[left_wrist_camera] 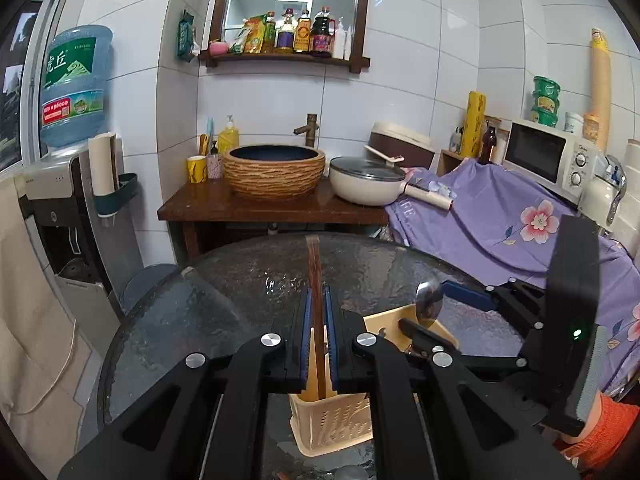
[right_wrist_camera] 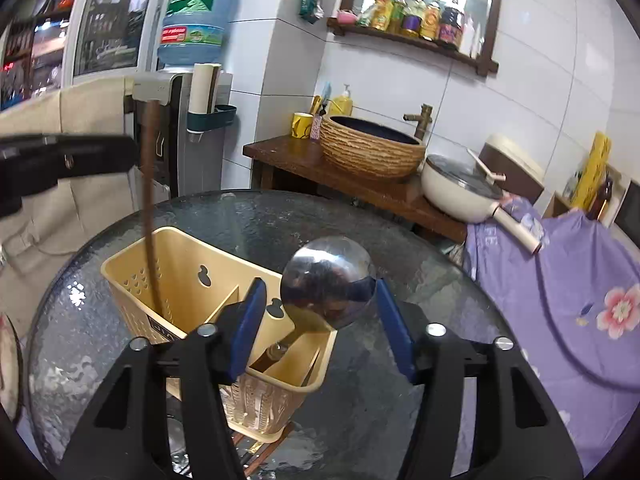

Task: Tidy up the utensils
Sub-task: 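Open the right gripper to drop the ladle in the holder while the left inserts the chopstick, then withdraw both open grippers from the holder back toward the loose utensils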

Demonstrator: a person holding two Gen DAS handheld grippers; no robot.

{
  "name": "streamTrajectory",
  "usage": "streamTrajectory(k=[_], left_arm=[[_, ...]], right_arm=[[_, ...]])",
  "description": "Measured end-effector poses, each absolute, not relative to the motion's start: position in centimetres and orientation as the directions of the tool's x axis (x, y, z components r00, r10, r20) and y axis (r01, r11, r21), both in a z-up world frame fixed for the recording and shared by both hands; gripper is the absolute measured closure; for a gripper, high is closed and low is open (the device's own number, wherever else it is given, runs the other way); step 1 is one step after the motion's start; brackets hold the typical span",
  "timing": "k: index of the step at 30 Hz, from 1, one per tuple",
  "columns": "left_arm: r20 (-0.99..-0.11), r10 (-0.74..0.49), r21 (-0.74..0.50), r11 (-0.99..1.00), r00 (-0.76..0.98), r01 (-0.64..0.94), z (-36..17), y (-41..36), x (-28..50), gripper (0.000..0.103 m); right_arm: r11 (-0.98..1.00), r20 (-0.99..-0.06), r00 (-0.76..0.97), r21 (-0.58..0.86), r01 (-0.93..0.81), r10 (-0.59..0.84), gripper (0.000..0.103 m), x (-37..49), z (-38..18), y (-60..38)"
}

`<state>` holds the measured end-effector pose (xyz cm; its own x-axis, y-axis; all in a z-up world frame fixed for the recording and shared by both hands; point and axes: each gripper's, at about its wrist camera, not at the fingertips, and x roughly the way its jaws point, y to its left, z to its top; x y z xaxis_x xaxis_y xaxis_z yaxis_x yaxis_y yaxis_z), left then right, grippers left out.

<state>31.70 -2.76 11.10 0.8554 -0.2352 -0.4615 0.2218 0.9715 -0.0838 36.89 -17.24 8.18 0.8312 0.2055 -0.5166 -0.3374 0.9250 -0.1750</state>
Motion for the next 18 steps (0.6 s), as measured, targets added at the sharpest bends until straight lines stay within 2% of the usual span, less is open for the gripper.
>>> streamTrajectory(k=[2, 4, 6, 11, 13, 15, 18], left_arm=[[-0.479, -0.231, -0.084, 0.972, 0.847, 0.218, 10.5, -2.8, 32.0, 0.095], [-0.499, -0.252, -0.105, 0.967, 0.829, 0.231, 9.8, -2.7, 32.3, 0.085], [-0.504, -0.246, -0.110, 0.969, 0.828, 0.221, 9.2, -2.6, 32.3, 0.081], [-0.504, -0.259, -0.146, 0.966, 0.824, 0.215, 8.3, -1.9, 31.8, 0.070], [-0.485, -0.269, -0.172, 0.962, 0.832, 0.211, 8.1, -1.4, 31.2, 0.054], [-0.469, -0.267, -0.186, 0.962, 0.842, 0.201, 8.0, -0.9, 30.5, 0.045], [-0.454, -0.263, -0.192, 0.962, 0.851, 0.195, 7.5, -0.5, 29.5, 0.043]], right_arm=[[0.926, -0.524, 0.831, -0.190, -0.326, 0.185, 0.045, 36.8, 8.0, -17.2], [0.926, -0.530, 0.826, -0.183, -0.331, 0.191, 0.043, 36.6, 7.9, -17.3], [0.932, -0.538, 0.821, -0.162, -0.325, 0.192, 0.039, 36.6, 8.0, -17.6], [0.944, -0.546, 0.795, -0.021, -0.329, 0.264, 0.031, 35.8, 8.2, -19.2], [0.943, -0.527, 0.802, -0.005, -0.334, 0.281, 0.029, 34.9, 8.2, -19.6], [0.936, -0.503, 0.809, -0.001, -0.352, 0.304, 0.026, 33.7, 8.0, -19.8], [0.915, -0.483, 0.810, -0.044, -0.402, 0.333, 0.024, 31.7, 6.8, -19.5]])
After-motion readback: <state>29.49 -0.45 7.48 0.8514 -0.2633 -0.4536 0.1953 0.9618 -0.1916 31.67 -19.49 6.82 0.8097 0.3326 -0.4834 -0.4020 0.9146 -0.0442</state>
